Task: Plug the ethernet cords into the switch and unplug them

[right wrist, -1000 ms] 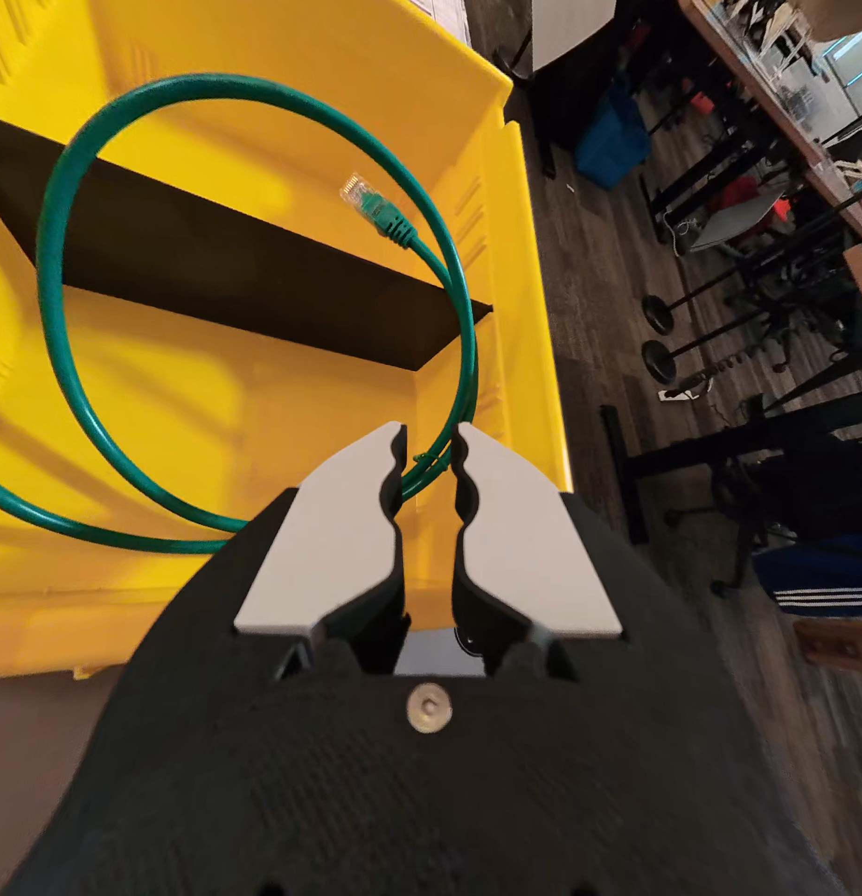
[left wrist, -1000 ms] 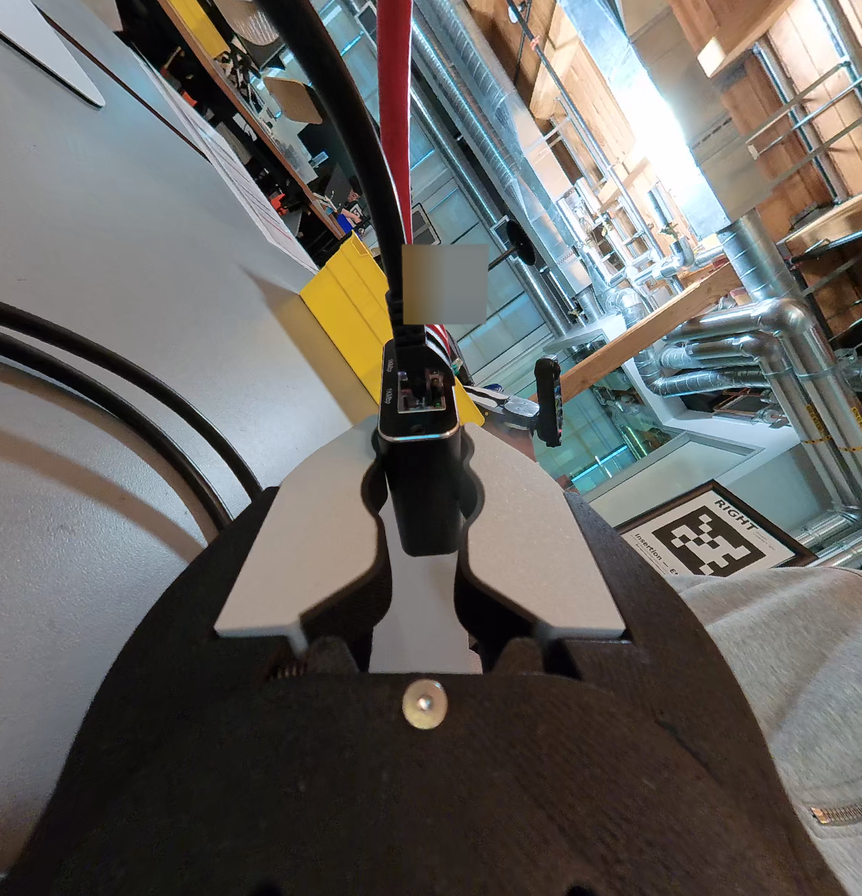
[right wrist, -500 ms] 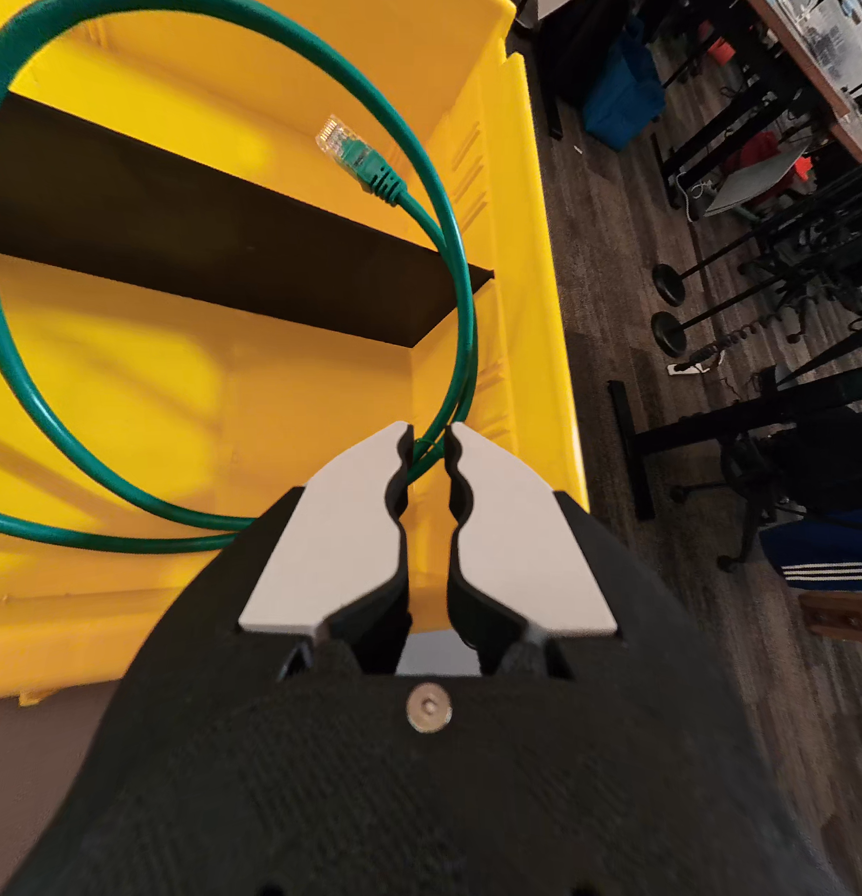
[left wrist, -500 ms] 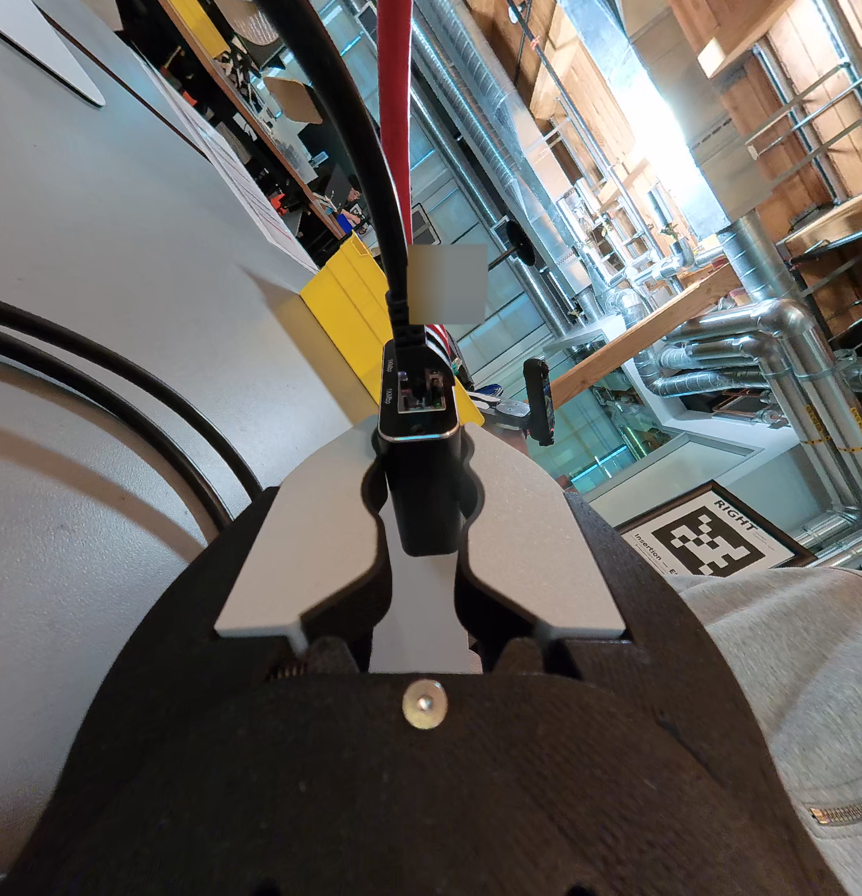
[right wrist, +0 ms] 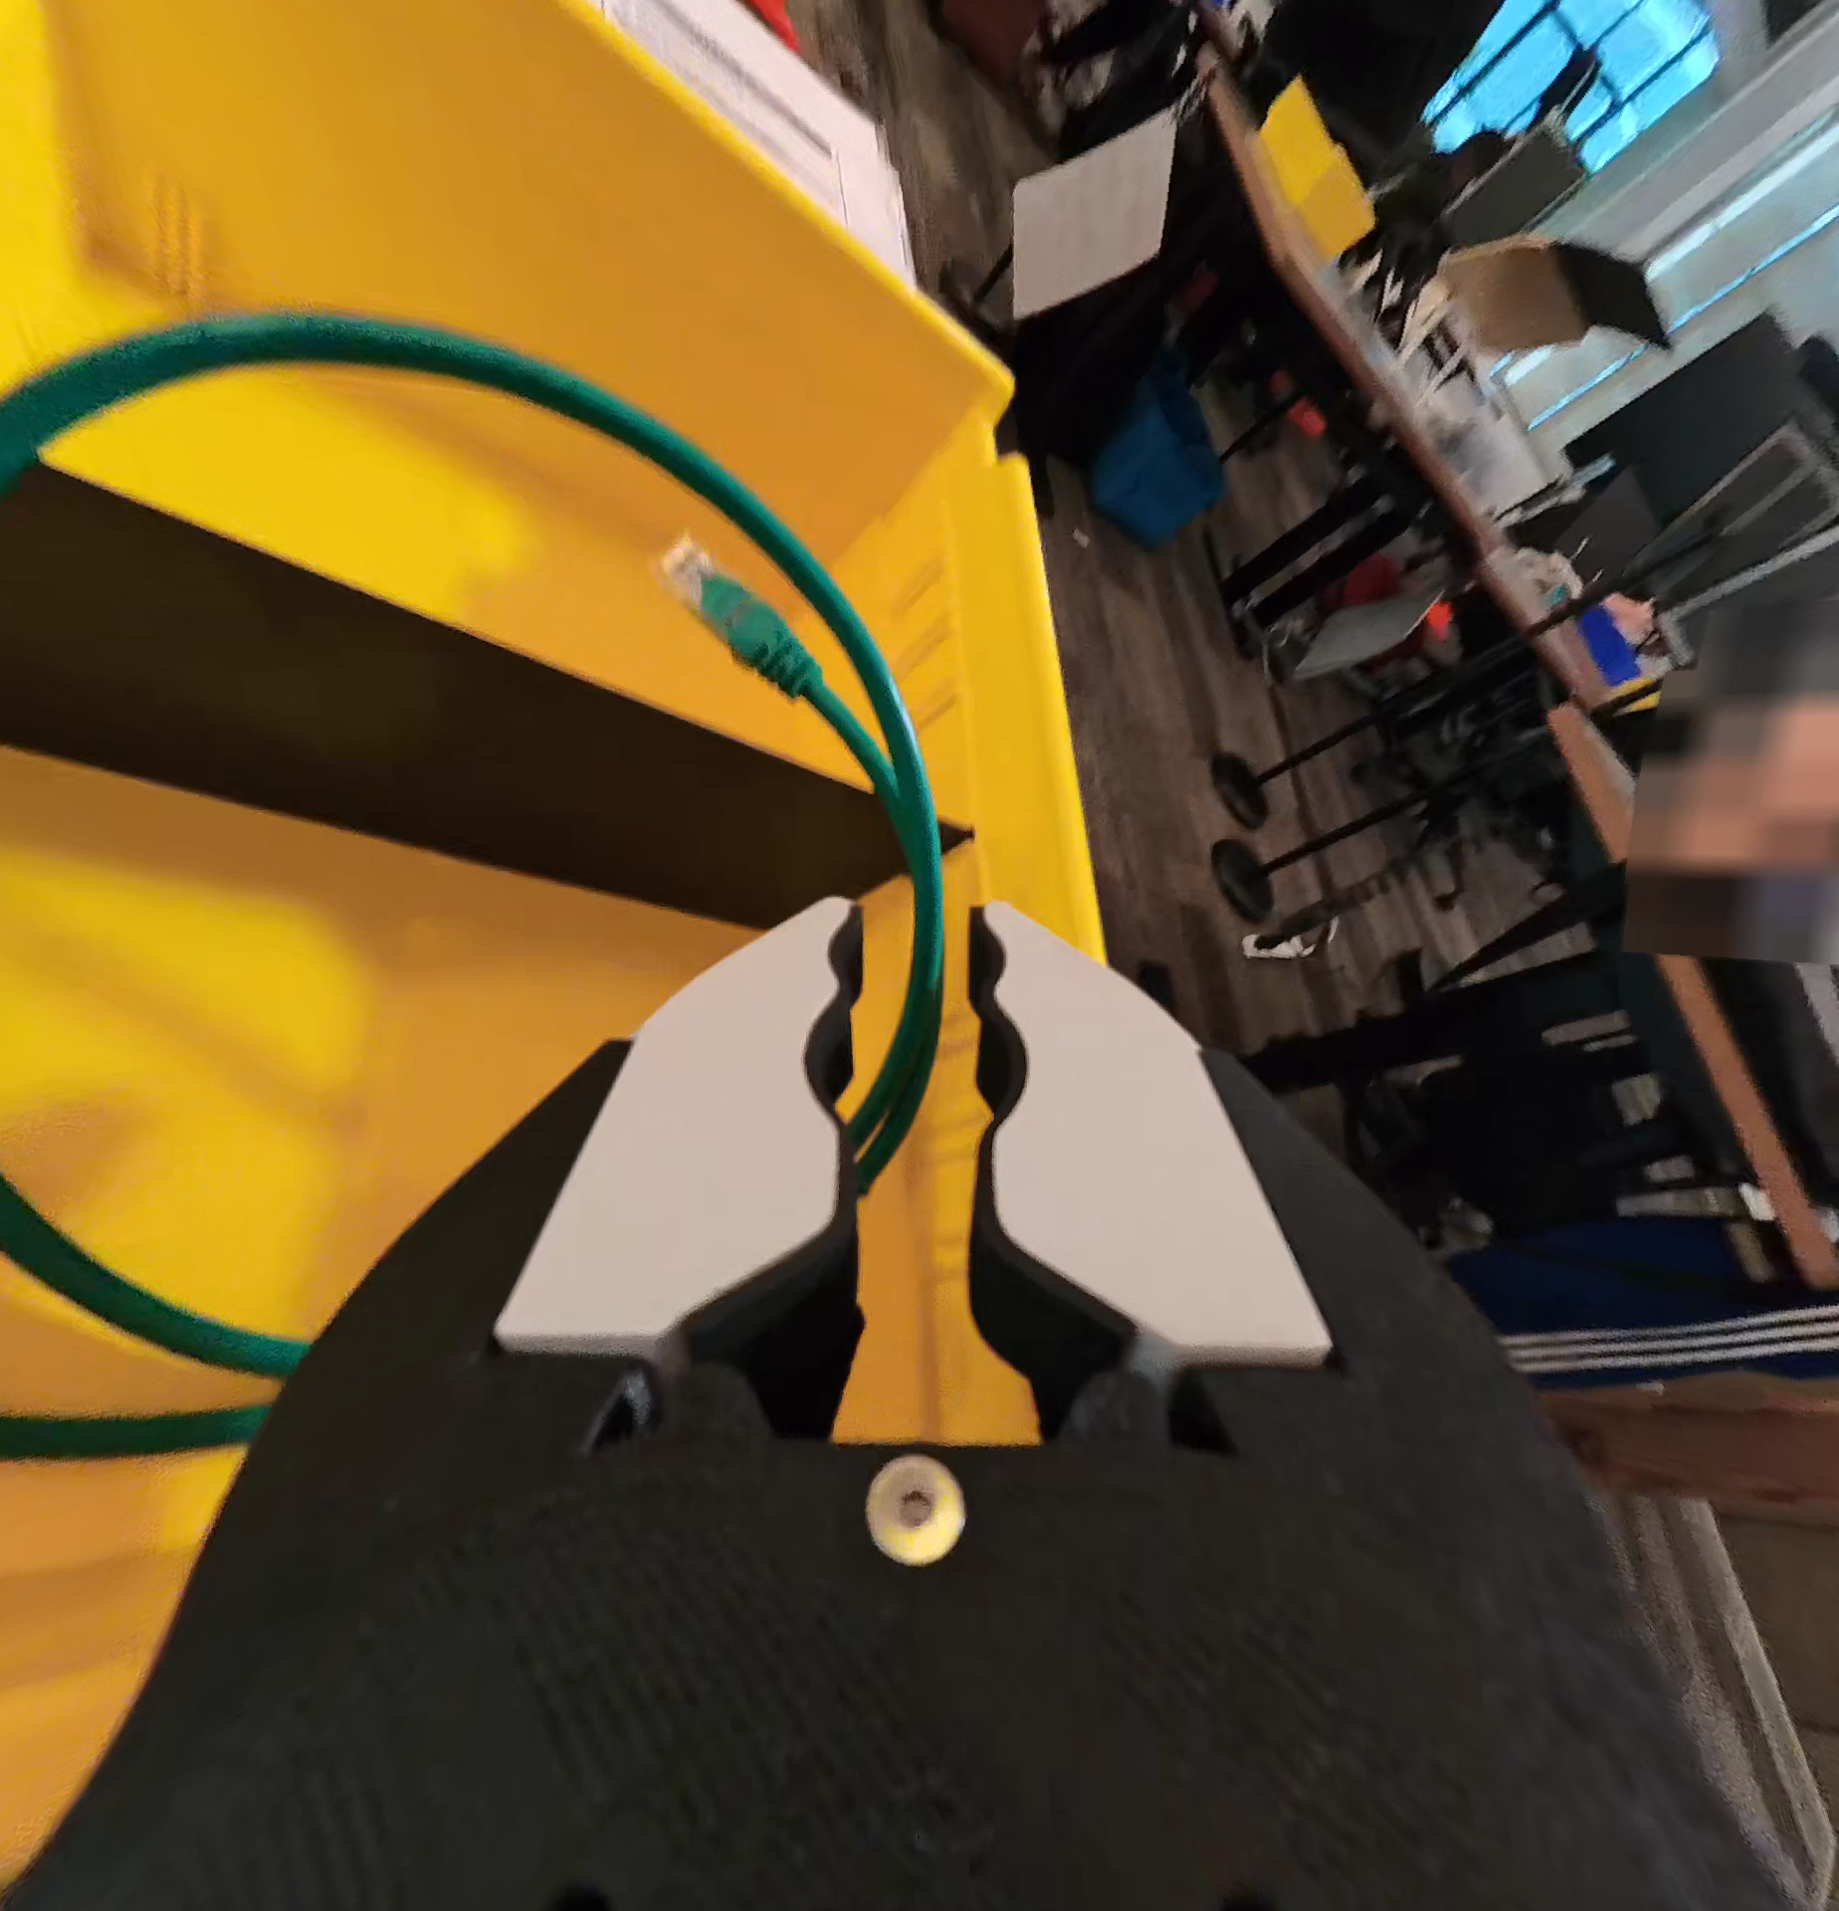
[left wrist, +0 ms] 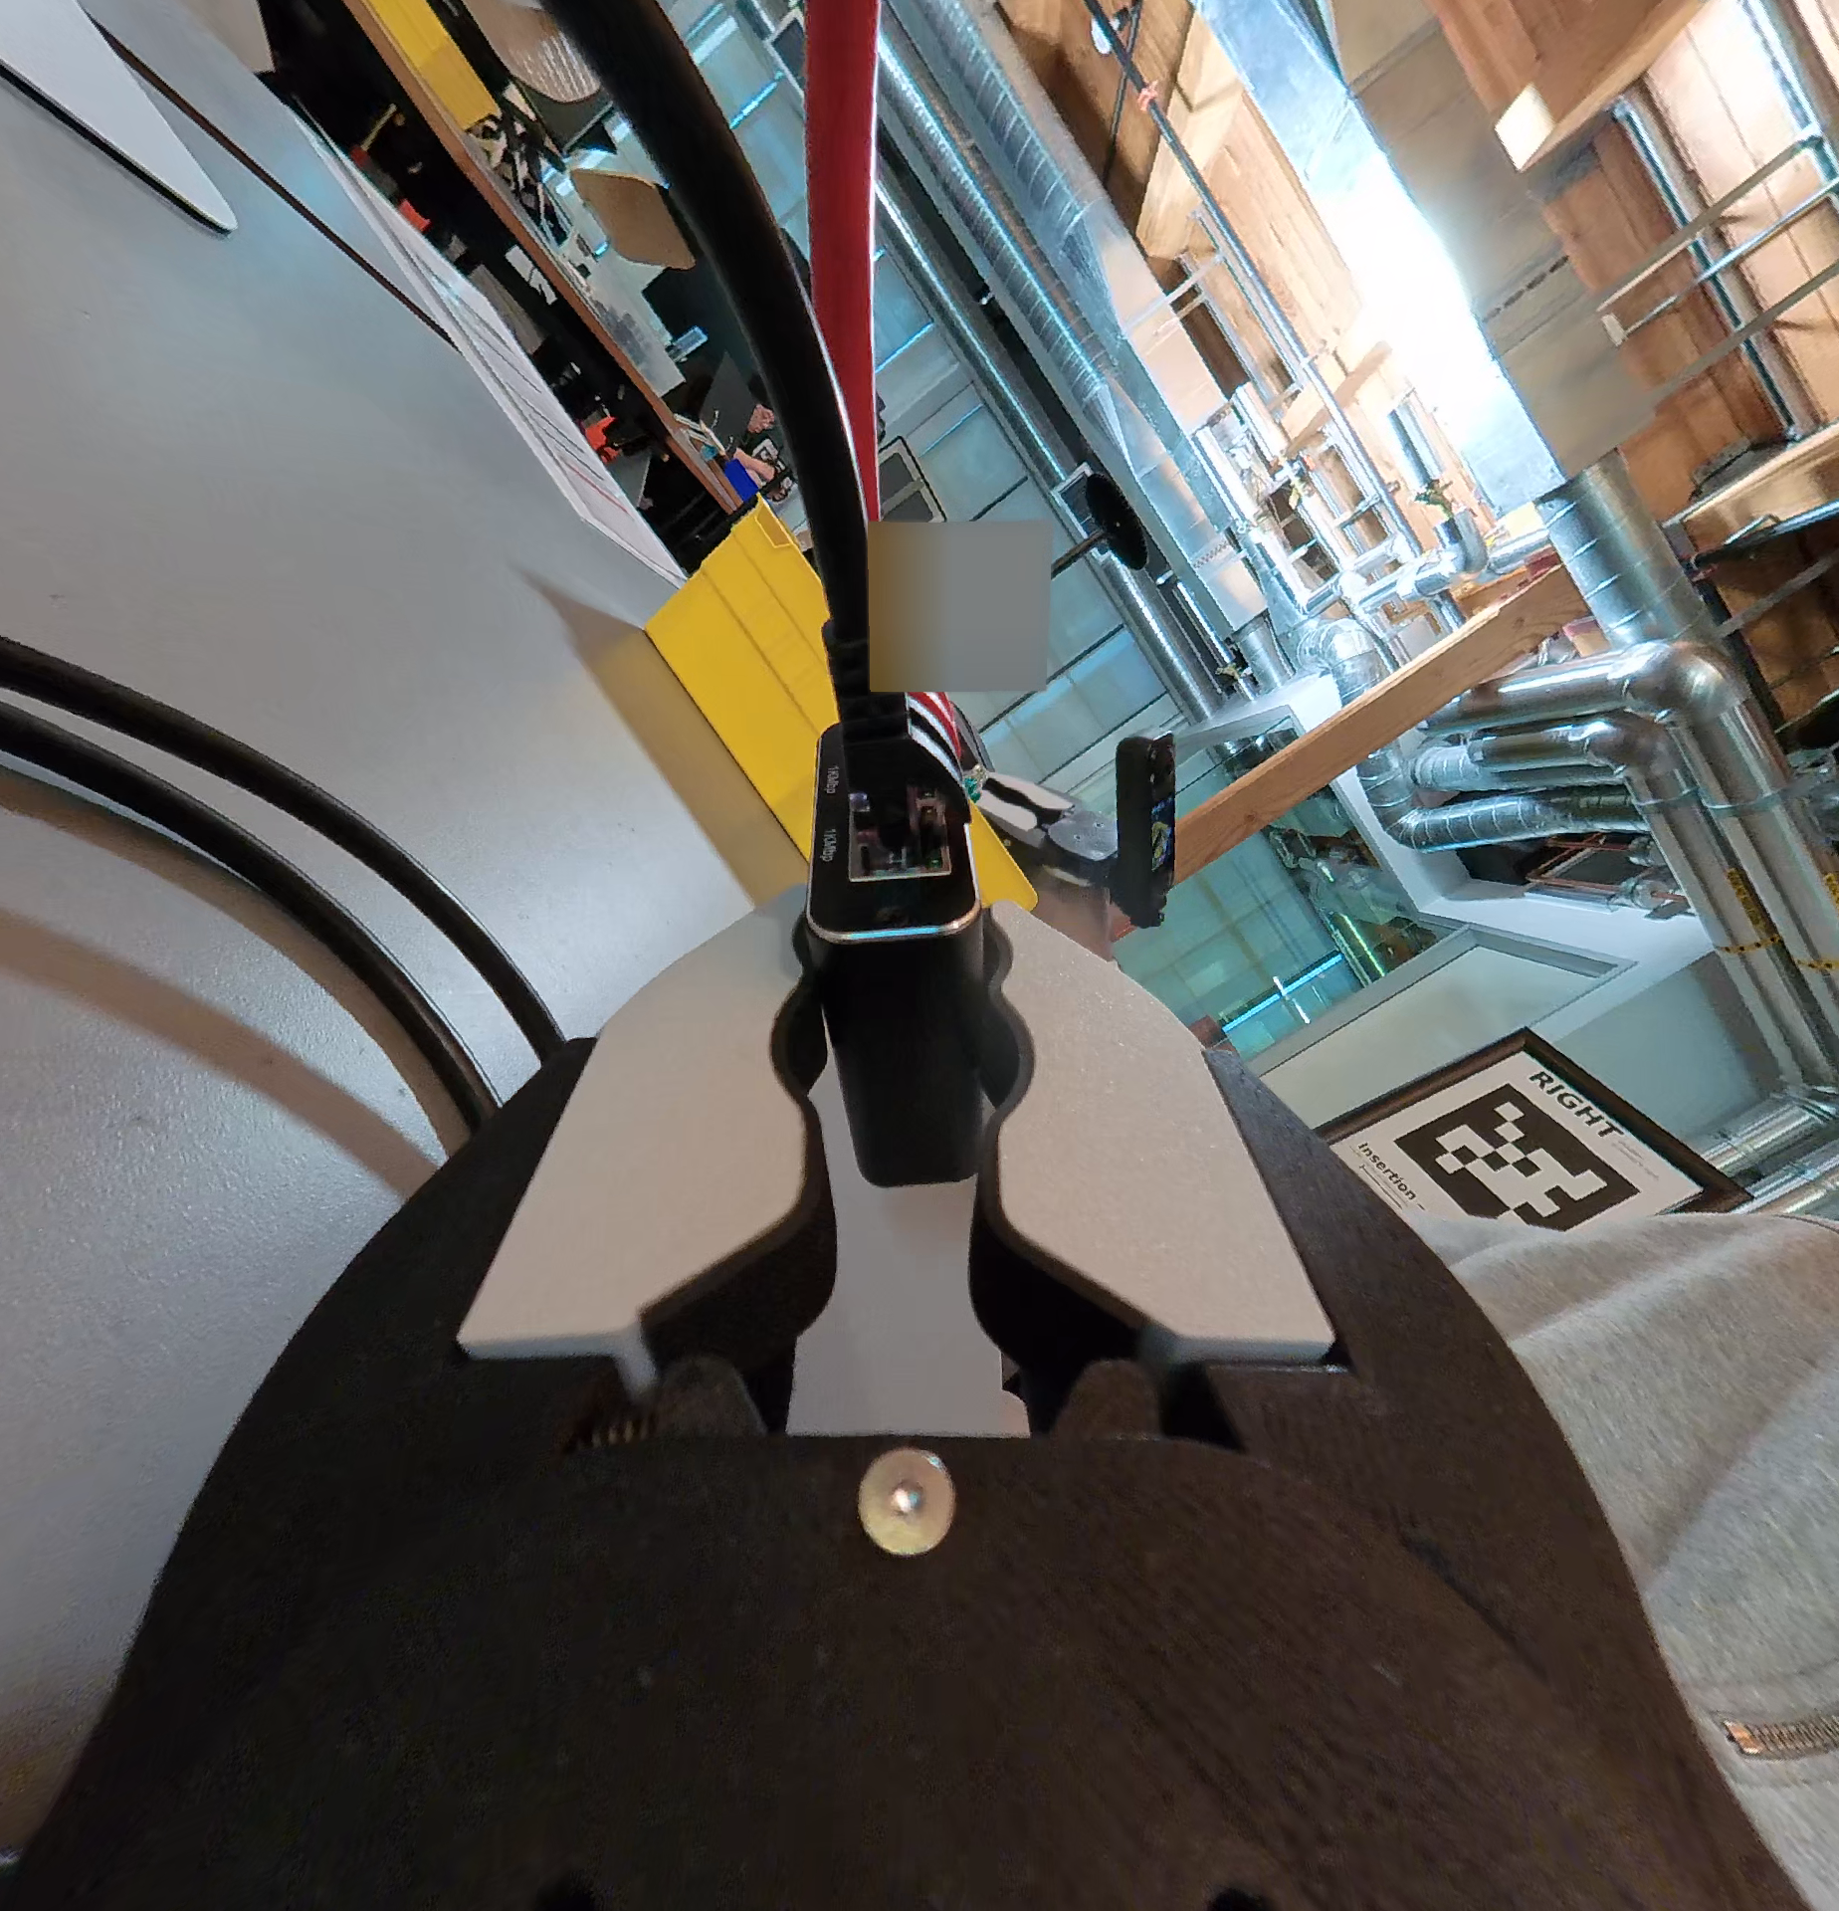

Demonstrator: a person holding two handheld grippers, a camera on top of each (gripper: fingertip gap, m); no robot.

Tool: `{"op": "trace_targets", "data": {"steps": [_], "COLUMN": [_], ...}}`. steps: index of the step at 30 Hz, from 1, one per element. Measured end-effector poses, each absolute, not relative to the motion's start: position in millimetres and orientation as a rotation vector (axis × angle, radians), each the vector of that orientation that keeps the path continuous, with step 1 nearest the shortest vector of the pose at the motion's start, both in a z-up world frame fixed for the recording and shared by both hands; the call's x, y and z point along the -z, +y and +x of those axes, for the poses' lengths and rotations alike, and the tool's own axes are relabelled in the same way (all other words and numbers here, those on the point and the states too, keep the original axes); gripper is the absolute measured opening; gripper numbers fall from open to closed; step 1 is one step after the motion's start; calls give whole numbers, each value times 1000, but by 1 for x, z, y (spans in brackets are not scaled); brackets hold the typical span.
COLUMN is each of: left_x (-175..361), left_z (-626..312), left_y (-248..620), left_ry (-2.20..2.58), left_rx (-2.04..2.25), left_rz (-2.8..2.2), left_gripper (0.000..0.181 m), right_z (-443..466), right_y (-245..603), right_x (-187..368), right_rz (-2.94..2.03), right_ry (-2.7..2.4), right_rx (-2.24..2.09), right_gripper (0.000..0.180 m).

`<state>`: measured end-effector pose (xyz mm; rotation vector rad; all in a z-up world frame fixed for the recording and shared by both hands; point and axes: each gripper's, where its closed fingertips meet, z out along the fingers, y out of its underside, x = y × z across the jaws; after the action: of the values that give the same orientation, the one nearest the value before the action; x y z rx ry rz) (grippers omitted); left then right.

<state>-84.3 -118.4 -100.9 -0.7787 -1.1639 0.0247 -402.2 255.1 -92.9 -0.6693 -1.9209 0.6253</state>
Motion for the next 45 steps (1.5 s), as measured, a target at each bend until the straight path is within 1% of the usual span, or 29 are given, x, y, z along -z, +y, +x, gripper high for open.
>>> {"op": "trace_targets", "data": {"steps": [3,6,7,13,14,16,23,30,31,35,40,45], "left_x": [101,101,101,101,101,100,100,100,100,101,101,100], "left_z": [-84,-84,-84,-84,-84,-84,-83,-83,-83,-83,-83,-83], "left_y": [-118,-119,-119,-119,-119,-119,-119,-119,-119,-119,-119,-119], "left_ry": [-1165,-1167,-1167,-1163,-1162,-1160,-1156,-1157,-1158,-1162,-1161,-1158], "left_rx": [-27,-28,-29,-26,-25,-23,-18,-19,-21,-24,-23,-22], "left_rz": [-778,-777,-776,-773,-772,-771,-769,-766,-766,-766,-765,-766], "left_gripper": [25,25,25,25,25,25,25,25,25,25,25,25], "right_z": [-413,-427,-430,-435,-436,-435,-414,-404,-404,-402,-391,-342], "right_y": [245,248,250,257,259,261,266,268,267,260,243,177], "right_x": [95,107,109,115,115,114,100,108,108,107,79,29], "right_rz": [-611,-584,-563,-382,-354,-337,-447,-450,-441,-426,-440,-339], "right_ry": [-1945,-1986,-1990,-1954,-1937,-1914,-1965,-1987,-1986,-1990,-1945,-1895], "right_rx": [-615,-497,-454,-199,-161,-127,-261,-321,-323,-354,-528,-931], "right_gripper": [25,33,33,15,9,7,6,6,7,22,40,37]}}
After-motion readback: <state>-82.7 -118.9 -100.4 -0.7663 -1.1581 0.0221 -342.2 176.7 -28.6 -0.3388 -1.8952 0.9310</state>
